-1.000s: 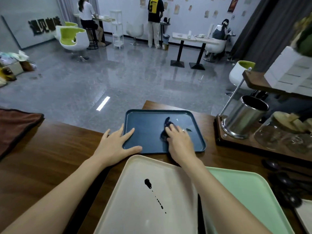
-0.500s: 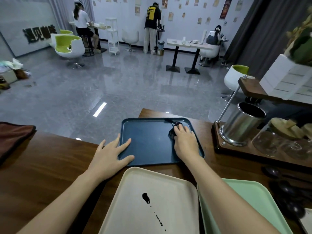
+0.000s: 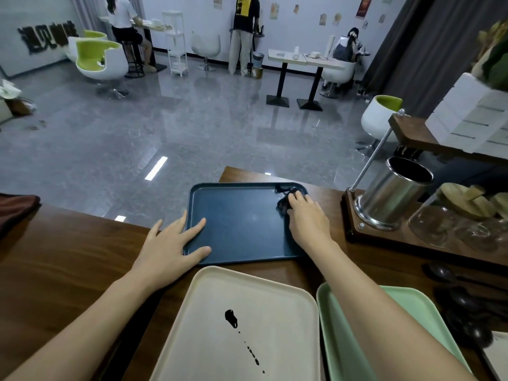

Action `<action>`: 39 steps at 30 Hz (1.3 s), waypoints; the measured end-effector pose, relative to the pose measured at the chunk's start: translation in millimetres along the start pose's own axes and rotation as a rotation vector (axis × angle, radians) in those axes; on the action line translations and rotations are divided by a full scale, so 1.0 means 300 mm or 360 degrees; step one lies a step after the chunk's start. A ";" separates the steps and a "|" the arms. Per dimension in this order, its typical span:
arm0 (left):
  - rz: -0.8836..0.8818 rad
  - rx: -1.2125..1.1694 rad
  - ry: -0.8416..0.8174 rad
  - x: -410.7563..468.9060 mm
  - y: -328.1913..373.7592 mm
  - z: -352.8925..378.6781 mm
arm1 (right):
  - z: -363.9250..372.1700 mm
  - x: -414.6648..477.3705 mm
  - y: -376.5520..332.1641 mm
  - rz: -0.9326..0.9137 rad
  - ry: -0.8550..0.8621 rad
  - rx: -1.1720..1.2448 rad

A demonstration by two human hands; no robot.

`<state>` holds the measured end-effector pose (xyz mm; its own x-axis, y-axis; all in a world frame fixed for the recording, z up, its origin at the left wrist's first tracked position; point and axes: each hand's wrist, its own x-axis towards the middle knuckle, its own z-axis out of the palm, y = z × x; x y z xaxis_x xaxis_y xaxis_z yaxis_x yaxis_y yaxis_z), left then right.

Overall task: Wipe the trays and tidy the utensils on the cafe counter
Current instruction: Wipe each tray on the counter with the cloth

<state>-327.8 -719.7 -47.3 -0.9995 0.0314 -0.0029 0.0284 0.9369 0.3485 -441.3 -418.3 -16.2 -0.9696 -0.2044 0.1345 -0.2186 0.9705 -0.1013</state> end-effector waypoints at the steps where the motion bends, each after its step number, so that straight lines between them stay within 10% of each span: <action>1: -0.0001 0.0003 0.0001 0.000 0.000 -0.002 | 0.009 0.028 -0.016 0.0027 0.0008 -0.0008; 12: 0.0052 -0.0074 0.0119 -0.006 0.018 -0.007 | 0.072 0.053 -0.523 -0.0774 -0.0168 0.0125; 23: 0.0021 -0.0122 0.0200 -0.006 0.016 0.008 | 0.049 0.110 -0.243 -0.0292 -0.0043 0.0047; 39: 0.0076 -0.0176 0.0066 -0.020 0.025 -0.022 | -0.019 -0.081 -0.424 -0.0912 -0.0412 0.0353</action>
<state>-321.6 -715.3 -38.5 -0.9968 0.0584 0.0542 0.0766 0.8904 0.4487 -389.3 -536.1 -0.8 -0.6822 -0.7311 -0.0108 -0.6980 0.6556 -0.2880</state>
